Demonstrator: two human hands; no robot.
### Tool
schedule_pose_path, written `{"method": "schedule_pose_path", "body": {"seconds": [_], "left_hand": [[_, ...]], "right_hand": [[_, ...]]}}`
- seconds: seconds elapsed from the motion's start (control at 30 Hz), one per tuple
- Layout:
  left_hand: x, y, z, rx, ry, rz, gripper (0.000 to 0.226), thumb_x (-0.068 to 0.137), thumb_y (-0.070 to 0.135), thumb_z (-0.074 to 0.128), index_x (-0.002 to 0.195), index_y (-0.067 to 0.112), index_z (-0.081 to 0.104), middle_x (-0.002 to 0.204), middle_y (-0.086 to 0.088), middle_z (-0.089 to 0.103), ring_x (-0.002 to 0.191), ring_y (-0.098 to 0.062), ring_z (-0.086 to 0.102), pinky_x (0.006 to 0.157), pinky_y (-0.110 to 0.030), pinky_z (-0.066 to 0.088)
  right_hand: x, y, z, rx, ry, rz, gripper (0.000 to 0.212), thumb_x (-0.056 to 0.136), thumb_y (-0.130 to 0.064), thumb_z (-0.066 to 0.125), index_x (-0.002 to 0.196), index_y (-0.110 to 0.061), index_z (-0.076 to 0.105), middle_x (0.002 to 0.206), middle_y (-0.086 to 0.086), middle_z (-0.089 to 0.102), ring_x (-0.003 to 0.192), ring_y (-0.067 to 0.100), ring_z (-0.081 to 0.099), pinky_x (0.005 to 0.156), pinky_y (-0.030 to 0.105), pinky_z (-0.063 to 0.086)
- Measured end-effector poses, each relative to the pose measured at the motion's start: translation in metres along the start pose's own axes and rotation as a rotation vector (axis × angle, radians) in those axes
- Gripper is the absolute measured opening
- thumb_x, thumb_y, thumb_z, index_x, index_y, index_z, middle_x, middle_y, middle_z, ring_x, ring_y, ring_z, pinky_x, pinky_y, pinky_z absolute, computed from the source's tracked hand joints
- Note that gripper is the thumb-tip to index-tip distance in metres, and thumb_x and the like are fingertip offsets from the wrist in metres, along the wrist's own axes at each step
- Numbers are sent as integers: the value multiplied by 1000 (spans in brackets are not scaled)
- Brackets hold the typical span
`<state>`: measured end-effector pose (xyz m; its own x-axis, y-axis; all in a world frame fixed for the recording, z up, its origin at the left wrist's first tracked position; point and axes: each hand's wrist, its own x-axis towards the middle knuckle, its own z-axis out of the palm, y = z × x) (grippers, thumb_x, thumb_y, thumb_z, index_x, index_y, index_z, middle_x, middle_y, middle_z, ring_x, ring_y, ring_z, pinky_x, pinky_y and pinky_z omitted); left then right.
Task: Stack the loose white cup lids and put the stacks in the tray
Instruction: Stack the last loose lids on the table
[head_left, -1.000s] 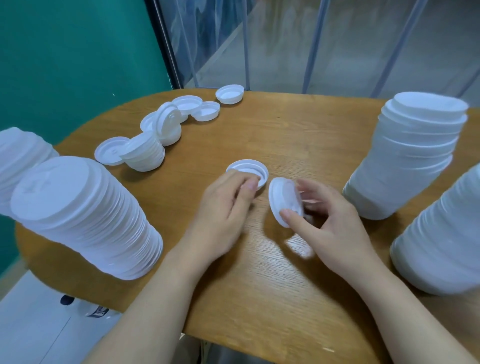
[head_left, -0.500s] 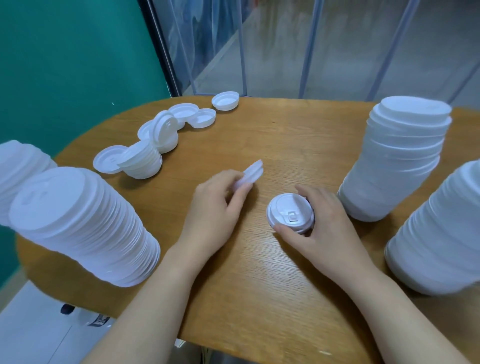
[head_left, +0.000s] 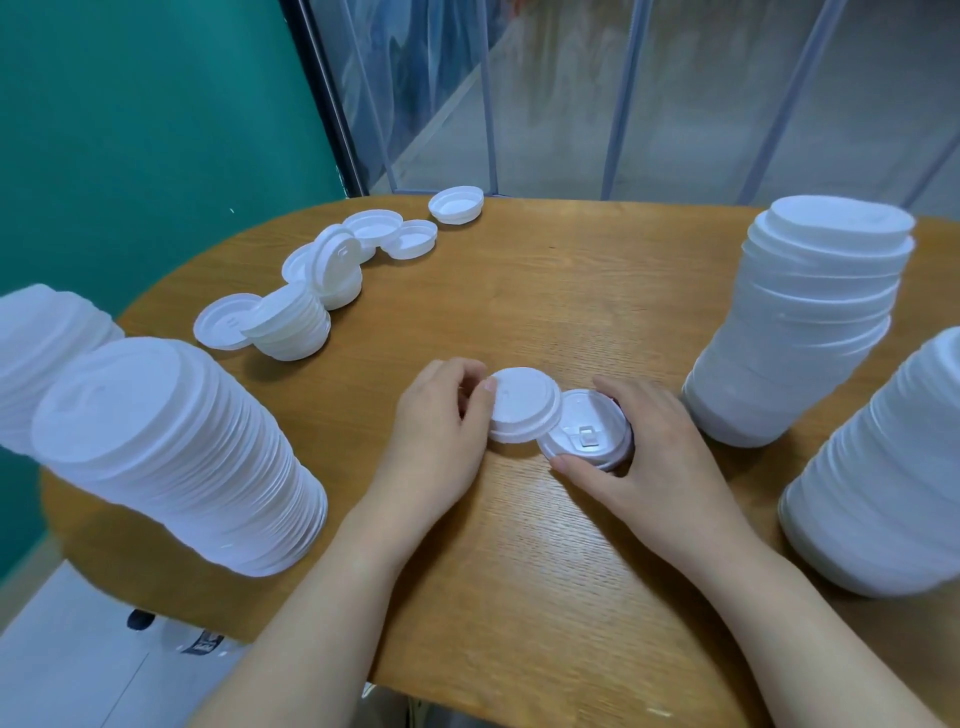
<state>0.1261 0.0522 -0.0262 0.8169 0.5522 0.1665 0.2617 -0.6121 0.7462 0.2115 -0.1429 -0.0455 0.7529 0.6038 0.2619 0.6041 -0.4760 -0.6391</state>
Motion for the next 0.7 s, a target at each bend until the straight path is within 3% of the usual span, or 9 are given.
{"method": "schedule_pose_path", "body": {"seconds": [0.07, 0.13, 0.27, 0.5, 0.7], "left_hand": [[-3, 3, 1, -11, -79, 68, 13, 102, 31, 61, 113, 26, 67, 104, 11, 64, 93, 1, 59, 80, -6, 39], [-6, 5, 1, -42, -163, 91, 19, 96, 35, 70, 115, 32, 64, 106, 14, 63, 97, 4, 56, 82, -5, 38], [-8, 5, 4, -25, -238, 104, 48, 82, 46, 81, 126, 33, 64, 112, 19, 61, 108, 2, 53, 90, -10, 39], [-7, 12, 8, -94, -235, 120, 42, 77, 36, 89, 114, 27, 71, 111, 15, 65, 108, -3, 58, 94, -19, 46], [-9, 17, 12, -83, -284, 140, 47, 78, 32, 88, 121, 28, 69, 114, 18, 69, 113, -4, 59, 103, -32, 46]], "right_hand": [[0, 0, 0, 11, 3, 4, 75, 73, -45, 86, 136, -15, 57, 124, -7, 59, 117, 7, 47, 99, 17, 29], [0, 0, 0, 30, 2, 3, 75, 72, -48, 85, 136, -18, 57, 123, -10, 59, 116, 7, 47, 98, 17, 30], [0, 0, 0, 69, 3, 9, 74, 71, -52, 82, 134, -23, 56, 121, -14, 58, 115, 4, 48, 98, 11, 31], [0, 0, -6, 90, -21, 28, 85, 70, -46, 88, 142, -20, 51, 127, -15, 53, 118, -3, 44, 99, 0, 26], [0, 2, -10, 96, -72, 25, 95, 70, -38, 93, 149, -15, 46, 131, -15, 48, 116, -11, 36, 98, -5, 20]]}}
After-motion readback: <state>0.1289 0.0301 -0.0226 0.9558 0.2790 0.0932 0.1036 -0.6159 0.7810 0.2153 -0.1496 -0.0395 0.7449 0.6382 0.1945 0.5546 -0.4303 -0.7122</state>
